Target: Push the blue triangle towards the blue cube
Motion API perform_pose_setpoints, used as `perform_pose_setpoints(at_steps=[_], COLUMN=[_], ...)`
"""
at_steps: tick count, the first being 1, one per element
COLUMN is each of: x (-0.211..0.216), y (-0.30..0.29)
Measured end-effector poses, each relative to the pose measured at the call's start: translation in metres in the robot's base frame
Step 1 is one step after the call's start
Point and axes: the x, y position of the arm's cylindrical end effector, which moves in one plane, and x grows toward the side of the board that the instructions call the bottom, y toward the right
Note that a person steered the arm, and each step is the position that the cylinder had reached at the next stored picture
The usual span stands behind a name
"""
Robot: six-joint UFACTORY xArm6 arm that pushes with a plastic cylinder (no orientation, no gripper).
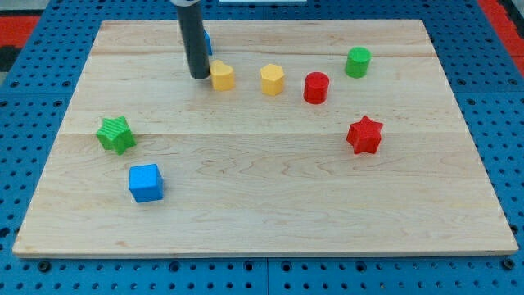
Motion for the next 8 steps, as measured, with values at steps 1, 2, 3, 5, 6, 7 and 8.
perform_pose_setpoints(at_steps=[1,2,3,5,6,7,8], x=[0.0,0.0,0.0,-0.019,-0.05,-0.061,-0.088], y=[0.032,0.044,0.044,-0.022,-0.052,-0.073,-0.08])
